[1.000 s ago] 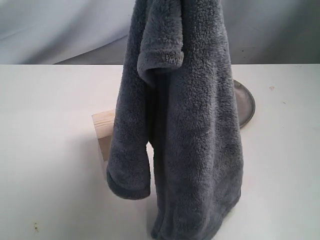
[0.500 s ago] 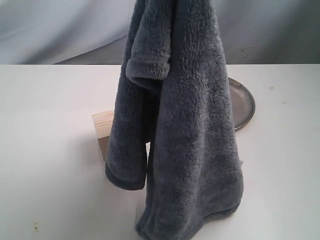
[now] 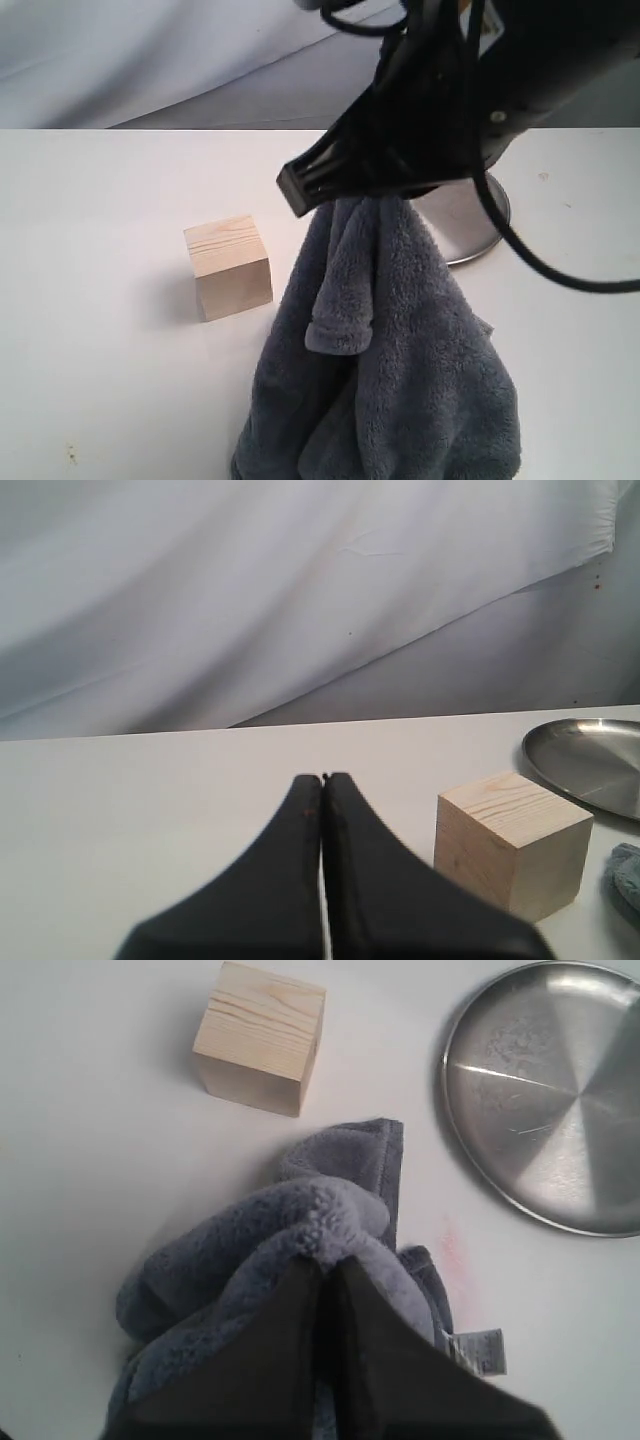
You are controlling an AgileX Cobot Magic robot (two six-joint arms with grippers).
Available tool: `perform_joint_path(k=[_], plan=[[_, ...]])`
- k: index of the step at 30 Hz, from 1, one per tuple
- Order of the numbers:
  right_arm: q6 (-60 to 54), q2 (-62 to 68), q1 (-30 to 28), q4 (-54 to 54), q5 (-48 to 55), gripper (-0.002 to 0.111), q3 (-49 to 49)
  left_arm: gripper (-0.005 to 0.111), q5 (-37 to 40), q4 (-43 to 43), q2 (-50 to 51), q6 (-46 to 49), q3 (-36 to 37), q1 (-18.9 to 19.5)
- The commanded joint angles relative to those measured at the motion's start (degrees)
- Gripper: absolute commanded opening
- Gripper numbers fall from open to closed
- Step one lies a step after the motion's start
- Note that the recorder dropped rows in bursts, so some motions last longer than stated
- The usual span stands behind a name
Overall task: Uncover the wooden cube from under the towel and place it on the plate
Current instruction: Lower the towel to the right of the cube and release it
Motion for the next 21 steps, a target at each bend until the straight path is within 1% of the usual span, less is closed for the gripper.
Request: perform_joint_path(k=[1, 7, 21], plan=[[0.71, -0.32, 0.05, 1.21, -8.84, 0.000, 6.10, 0.000, -0.12, -0.10, -0.24, -0.14, 0.25, -0.28], [1.94, 3.37, 0.05, 1.38, -14.25, 0.000, 10.57, 0.000, -0.12, -0.10, -0.24, -0.14, 0.25, -0.28], [1.84, 20.53, 0.05, 4.67, -23.47, 0.000, 10.57, 0.000, -0.12, -0.10, -0.24, -0.14, 0.25, -0.28]])
